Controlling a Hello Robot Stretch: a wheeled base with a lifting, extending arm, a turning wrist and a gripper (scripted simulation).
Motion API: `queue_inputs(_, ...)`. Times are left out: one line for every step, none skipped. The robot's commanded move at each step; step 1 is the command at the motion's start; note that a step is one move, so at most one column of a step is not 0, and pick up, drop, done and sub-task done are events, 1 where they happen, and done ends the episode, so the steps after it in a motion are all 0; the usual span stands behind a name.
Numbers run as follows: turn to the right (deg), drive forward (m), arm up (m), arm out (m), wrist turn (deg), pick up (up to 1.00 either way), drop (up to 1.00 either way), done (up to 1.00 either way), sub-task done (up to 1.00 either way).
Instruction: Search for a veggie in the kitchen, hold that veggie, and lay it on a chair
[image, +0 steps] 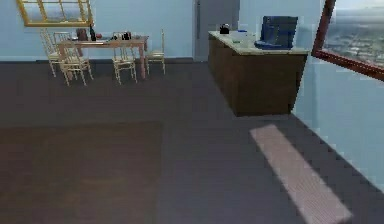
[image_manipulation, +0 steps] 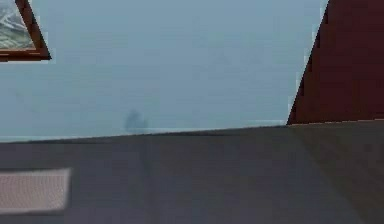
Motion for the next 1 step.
queue_inputs(0.0,1.00,0.00,0.00,0.0,0.00,0.00,0.00,0.00)
